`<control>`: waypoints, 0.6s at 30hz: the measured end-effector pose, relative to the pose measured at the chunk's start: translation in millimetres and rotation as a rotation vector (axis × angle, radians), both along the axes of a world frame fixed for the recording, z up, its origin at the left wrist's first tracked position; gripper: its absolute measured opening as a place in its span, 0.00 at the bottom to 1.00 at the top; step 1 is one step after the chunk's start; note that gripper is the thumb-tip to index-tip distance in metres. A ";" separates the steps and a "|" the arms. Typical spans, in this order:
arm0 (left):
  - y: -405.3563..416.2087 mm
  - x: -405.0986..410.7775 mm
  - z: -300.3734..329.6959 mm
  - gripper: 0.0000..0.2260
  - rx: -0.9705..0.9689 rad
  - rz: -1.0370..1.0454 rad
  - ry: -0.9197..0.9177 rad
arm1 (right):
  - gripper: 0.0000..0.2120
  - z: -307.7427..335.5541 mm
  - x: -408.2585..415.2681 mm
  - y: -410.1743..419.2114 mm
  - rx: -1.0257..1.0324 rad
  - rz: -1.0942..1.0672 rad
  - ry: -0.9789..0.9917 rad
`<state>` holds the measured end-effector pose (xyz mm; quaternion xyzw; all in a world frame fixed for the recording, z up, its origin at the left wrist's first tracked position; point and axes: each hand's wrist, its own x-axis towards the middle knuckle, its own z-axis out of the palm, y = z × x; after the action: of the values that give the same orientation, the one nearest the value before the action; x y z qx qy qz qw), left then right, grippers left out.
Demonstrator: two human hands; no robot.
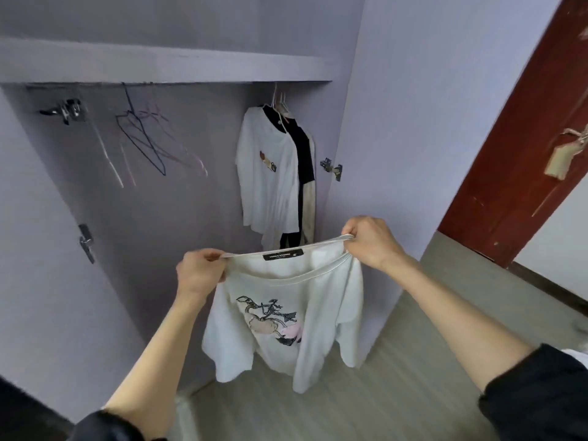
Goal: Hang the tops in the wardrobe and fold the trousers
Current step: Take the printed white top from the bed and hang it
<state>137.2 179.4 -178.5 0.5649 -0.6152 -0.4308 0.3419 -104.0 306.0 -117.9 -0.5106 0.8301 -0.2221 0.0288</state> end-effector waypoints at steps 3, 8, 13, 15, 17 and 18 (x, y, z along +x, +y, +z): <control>-20.3 -11.8 14.0 0.08 0.117 0.128 0.214 | 0.13 0.7 -19.8 -35.8 -0.092 0.044 -0.077; -56.5 -6.5 19.6 0.11 0.570 0.110 0.722 | 0.11 -16.4 -30.4 -105.9 0.008 0.216 -0.149; -118.7 -1.9 16.6 0.05 0.491 0.129 0.652 | 0.09 -22.9 -31.4 -190.8 0.035 0.319 -0.195; -150.2 -0.2 16.7 0.05 0.415 0.154 0.592 | 0.09 -29.7 -28.5 -226.7 0.088 0.350 -0.224; -177.7 0.6 16.9 0.05 0.356 0.155 0.535 | 0.10 -37.0 -24.1 -260.4 0.156 0.399 -0.238; -189.5 0.2 17.8 0.06 0.334 0.158 0.514 | 0.11 -38.9 -21.5 -276.4 0.185 0.426 -0.249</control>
<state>137.4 -10.1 -160.7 0.5318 -0.3836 -0.6266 0.4211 -125.5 29.6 -156.8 -0.6379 0.7106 -0.1953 0.2235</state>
